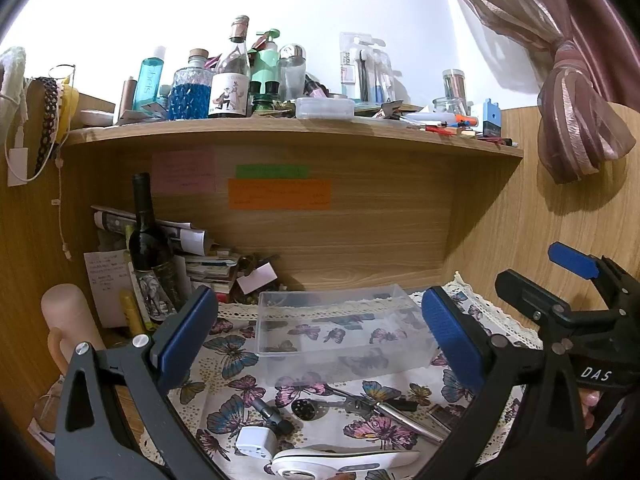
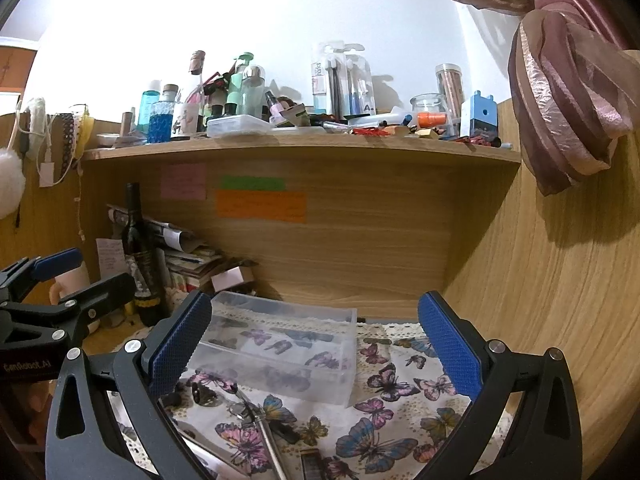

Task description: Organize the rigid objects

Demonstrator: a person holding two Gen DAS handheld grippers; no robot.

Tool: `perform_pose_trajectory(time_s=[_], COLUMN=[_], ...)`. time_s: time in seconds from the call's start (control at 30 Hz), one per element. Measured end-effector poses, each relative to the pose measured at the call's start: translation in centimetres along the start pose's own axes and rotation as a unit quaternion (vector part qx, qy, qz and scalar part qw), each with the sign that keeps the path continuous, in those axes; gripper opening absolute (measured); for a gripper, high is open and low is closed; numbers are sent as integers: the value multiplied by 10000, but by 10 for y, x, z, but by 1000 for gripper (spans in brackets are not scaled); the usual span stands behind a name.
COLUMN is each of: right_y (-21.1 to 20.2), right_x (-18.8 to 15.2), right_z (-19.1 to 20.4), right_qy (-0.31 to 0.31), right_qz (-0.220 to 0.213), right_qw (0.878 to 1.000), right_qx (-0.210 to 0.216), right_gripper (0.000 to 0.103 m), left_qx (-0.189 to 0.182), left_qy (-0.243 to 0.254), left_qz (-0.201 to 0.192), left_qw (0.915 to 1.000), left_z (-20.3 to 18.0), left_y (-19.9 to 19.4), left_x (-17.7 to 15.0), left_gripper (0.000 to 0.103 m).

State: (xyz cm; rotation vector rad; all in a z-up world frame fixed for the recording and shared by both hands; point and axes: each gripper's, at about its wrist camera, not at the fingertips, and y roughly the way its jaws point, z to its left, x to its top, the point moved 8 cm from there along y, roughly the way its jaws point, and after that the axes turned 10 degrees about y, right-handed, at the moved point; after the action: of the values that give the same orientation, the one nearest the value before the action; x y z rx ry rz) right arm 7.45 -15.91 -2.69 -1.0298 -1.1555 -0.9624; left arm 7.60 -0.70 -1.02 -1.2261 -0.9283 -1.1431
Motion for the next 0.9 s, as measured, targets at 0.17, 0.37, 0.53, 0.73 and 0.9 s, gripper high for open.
perform_pose_trajectory(time_s=[0.17, 0.37, 0.53, 0.73, 0.9], right_y=[4, 23, 38, 48, 58], right_x=[-5, -25, -47, -76, -106], right_z=[1, -8, -22, -37, -43], right_qy=[-8, 82, 279, 313, 327], right_qz=[72, 541, 1069, 1548, 2093], right_qw=[10000, 9985, 9938, 9872, 9770], right_qx=[65, -28, -108, -240, -258], right_gripper=[103, 86, 73, 72, 65], left_qx=[26, 244, 531, 449, 230], left_qy=[-21, -234, -264, -432, -525], left_qz=[57, 412, 697, 1431, 1996], left_qw=[10000, 9986, 9958, 9877, 9782], left_z=[4, 29, 53, 66, 62], left_y=[3, 12, 18, 36, 51], left_x=[-8, -28, -52, -96, -133], left_gripper=[103, 83, 82, 68, 67])
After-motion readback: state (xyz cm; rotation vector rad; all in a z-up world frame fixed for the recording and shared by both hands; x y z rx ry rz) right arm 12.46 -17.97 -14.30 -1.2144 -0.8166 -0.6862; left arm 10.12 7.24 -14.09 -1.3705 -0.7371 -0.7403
